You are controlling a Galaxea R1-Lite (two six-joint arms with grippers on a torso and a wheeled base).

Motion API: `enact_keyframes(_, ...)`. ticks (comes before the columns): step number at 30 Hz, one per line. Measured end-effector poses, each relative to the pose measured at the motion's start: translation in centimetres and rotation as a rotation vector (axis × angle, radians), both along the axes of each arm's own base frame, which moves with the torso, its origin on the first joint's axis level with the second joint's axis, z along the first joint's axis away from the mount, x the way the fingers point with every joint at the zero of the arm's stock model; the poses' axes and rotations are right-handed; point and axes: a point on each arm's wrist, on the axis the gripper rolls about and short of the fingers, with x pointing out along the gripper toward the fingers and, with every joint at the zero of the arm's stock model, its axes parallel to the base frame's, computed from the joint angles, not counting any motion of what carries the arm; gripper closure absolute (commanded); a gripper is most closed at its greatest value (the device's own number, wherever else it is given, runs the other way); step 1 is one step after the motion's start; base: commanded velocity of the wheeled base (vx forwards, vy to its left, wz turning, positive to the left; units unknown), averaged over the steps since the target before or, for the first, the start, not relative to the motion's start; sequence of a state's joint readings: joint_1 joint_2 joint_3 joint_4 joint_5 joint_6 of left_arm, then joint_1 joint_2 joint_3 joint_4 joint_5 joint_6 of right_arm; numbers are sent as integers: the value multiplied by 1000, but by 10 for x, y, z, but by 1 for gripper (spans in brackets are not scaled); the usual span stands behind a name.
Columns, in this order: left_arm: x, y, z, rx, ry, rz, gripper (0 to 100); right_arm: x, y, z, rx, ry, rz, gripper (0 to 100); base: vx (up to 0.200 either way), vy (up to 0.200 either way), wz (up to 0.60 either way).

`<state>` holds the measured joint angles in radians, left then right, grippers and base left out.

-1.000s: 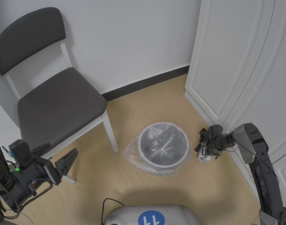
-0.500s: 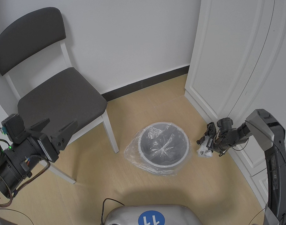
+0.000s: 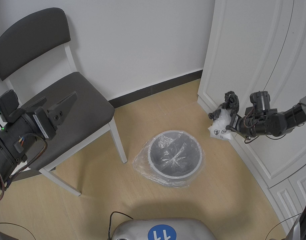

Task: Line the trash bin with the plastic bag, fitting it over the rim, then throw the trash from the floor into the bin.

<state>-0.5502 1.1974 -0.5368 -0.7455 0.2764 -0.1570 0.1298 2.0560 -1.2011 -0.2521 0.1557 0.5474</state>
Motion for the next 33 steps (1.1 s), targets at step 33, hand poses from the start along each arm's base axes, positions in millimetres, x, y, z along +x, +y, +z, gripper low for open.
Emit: enact_keyframes(33,-1,6,0,94,-36,83,0,-148,96,69,-134,-565,556,100,0,0,0)
